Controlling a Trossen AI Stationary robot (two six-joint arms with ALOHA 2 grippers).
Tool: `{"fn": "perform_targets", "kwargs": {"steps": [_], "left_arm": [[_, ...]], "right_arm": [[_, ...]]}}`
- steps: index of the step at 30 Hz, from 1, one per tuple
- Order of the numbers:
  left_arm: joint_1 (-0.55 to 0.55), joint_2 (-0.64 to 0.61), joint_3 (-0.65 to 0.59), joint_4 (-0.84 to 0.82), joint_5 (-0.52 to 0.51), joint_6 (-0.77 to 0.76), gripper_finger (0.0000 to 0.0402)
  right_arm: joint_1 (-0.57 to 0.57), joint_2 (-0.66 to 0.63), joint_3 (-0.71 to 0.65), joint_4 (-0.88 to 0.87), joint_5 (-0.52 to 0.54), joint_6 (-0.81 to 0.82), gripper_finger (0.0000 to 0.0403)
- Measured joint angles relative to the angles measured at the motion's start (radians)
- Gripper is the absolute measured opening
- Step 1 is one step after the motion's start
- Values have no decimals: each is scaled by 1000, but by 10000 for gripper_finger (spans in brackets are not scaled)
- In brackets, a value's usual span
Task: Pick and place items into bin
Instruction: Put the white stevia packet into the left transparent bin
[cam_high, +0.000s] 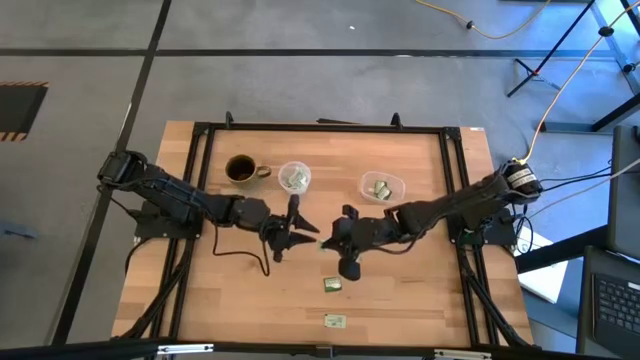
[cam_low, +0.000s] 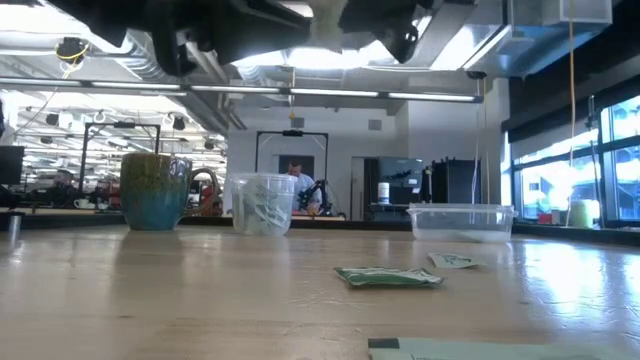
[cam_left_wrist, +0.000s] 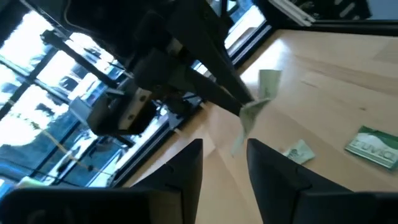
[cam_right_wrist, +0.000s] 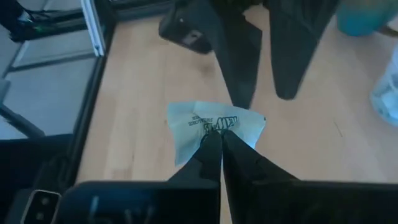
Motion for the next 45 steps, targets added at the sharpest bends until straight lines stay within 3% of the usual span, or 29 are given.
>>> {"fn": "perform_targets", "kwargs": {"steps": [13,26,33,37,45], "left_arm": [[-9,0,0,7,-17,-8,106],[-9,0,0,5,-14,-10,7],[-9,0,0,5,-14,-18,3],[-9,0,0,-2,-15,-50,3],[-9,0,0,-19,-25,-74,2]], "right_arm": [[-28,-1,0,58,-28,-5,4],[-27,-2,0,64,-26,-37,4],[-27,-2,0,61,-26,-82,7],[-27,-2,0,50,-26,-76,30],[-30,-16,-1,-82,34,-75,121]]}}
